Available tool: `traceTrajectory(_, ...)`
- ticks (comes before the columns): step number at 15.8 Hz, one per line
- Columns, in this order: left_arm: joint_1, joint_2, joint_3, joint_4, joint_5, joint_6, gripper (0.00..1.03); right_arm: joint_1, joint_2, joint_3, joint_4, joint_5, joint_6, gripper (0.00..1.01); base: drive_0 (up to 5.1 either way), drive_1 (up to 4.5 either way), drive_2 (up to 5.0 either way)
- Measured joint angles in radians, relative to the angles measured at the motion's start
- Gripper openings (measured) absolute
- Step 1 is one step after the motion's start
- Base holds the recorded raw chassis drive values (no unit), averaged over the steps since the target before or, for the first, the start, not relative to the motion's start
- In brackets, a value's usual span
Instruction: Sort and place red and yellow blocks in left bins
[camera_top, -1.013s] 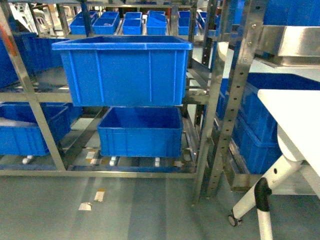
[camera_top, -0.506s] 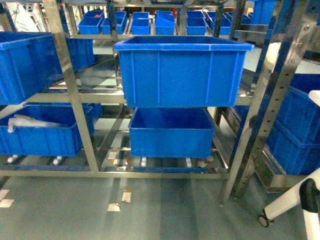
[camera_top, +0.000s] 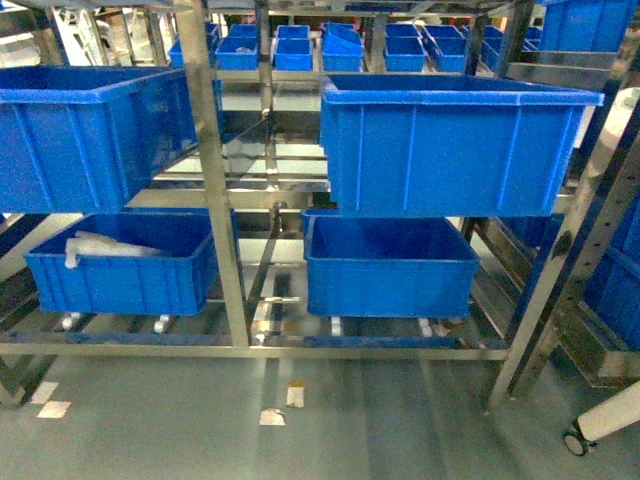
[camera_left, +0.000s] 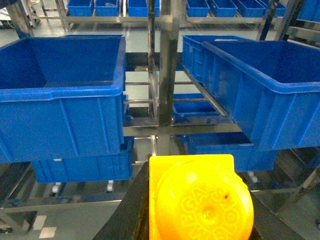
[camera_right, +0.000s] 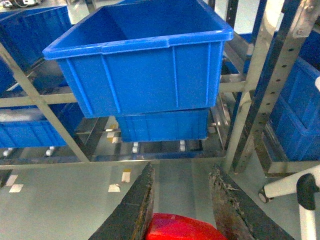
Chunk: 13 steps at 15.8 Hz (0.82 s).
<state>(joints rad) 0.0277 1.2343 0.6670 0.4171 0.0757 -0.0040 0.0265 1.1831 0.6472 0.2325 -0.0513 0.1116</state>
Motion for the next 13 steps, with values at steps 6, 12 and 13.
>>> traceTrajectory(6,-0.002,0.000,0.000,0.000,0.002,0.000,0.27,0.000,-0.001,0.000,0.004,0.000,0.000,0.28,-5.1,2.40,2.4)
traceTrajectory(12,-0.001,-0.001,0.000,0.000,0.000,0.000,0.27,0.005,0.000,0.000,0.002,-0.002,0.000,0.28,-5.1,2.40,2.4)
traceTrajectory(13,-0.001,-0.001,0.000,0.001,-0.001,0.000,0.27,0.005,0.000,0.000,0.001,-0.001,0.000,0.28,-5.1,2.40,2.4)
